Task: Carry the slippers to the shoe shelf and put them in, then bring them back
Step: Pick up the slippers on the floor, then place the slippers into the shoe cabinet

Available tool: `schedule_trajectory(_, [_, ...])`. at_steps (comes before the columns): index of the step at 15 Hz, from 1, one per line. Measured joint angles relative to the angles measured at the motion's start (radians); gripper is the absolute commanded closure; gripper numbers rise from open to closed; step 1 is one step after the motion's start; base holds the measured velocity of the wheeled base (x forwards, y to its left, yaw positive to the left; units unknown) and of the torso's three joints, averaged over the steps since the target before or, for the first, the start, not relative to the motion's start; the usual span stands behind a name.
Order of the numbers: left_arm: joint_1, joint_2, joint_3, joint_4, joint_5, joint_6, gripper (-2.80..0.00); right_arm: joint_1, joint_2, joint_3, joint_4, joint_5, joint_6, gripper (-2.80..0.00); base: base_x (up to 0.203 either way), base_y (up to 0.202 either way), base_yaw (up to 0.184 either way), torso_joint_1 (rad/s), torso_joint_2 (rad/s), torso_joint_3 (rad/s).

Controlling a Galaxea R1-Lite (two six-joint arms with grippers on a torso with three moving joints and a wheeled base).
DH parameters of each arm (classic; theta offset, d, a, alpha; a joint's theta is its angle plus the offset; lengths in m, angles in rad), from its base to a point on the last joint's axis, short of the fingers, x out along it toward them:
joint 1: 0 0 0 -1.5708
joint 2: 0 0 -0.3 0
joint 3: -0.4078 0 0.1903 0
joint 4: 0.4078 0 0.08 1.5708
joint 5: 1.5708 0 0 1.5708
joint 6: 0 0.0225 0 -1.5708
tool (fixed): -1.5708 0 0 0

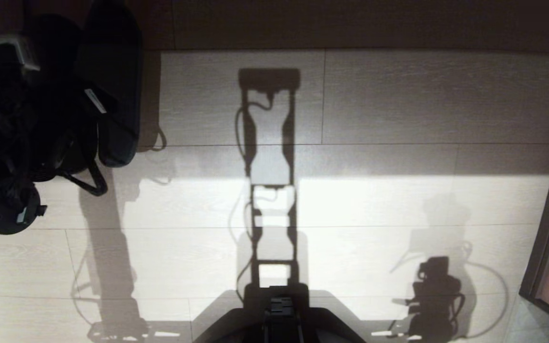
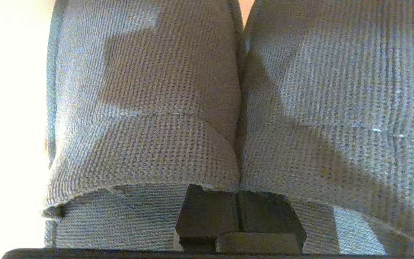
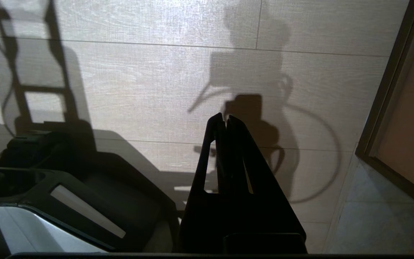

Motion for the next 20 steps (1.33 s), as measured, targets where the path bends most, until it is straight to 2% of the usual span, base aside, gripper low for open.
schedule_trajectory(4, [0.012,-0.155,0.224,0.011,0.001,0.027,0.0,0.001,0.0,0.0,0.0,0.0,0.0,0.0,0.0,0.0,0.0,0.0,0.0,0.0])
schedule_trajectory(13, [0.005,-0.486,0.601,0.041,0.044,0.2,0.0,0.0,0.0,0.0,0.0,0.0,0.0,0.0,0.0,0.0,0.0,0.0,0.0,0.0])
schedule_trajectory(20, [0.001,-0.763,0.853,0.137,0.084,0.216,0.0,0.0,0.0,0.0,0.0,0.0,0.0,0.0,0.0,0.0,0.0,0.0,0.0,0.0])
